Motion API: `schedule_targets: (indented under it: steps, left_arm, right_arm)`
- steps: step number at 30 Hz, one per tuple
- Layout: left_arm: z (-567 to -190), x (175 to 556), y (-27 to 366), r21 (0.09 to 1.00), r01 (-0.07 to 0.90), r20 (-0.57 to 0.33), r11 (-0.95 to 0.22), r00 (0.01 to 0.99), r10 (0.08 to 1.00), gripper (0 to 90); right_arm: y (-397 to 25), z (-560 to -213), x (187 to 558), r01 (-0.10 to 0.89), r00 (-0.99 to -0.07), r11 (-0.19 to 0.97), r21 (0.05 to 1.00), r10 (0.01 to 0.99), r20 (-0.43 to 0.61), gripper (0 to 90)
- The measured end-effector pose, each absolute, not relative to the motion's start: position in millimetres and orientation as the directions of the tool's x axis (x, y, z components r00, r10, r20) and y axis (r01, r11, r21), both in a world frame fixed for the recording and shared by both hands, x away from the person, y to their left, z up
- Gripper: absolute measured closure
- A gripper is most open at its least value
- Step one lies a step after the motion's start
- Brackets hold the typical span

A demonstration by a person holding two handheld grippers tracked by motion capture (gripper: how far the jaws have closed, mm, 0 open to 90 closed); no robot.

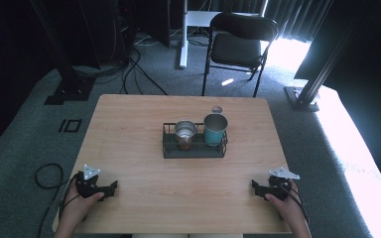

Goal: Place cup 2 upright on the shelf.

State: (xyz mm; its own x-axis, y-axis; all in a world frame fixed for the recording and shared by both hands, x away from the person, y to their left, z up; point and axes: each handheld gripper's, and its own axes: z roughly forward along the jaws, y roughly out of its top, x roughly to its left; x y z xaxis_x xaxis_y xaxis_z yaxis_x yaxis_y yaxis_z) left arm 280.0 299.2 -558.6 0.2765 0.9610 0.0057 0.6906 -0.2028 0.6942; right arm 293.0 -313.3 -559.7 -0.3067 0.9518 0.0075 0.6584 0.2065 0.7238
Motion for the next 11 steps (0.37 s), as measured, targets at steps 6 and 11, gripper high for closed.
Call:
schedule_targets:
  steps: [6,11]
  left_arm:
    - [-558.5,280.5,295.2,0.692,0.702,0.006,-0.167,0.226,0.974,3.6]
    - [-558.6,280.9,294.3,0.694,0.702,0.005,-0.158,0.216,0.976,3.6]
  right_arm:
    - [-313.3,-559.7,293.0,0.658,-0.307,0.207,0.724,0.952,0.007,11.9]
    - [-313.3,-559.6,293.1,0.659,-0.307,0.207,0.724,0.952,0.007,11.9]
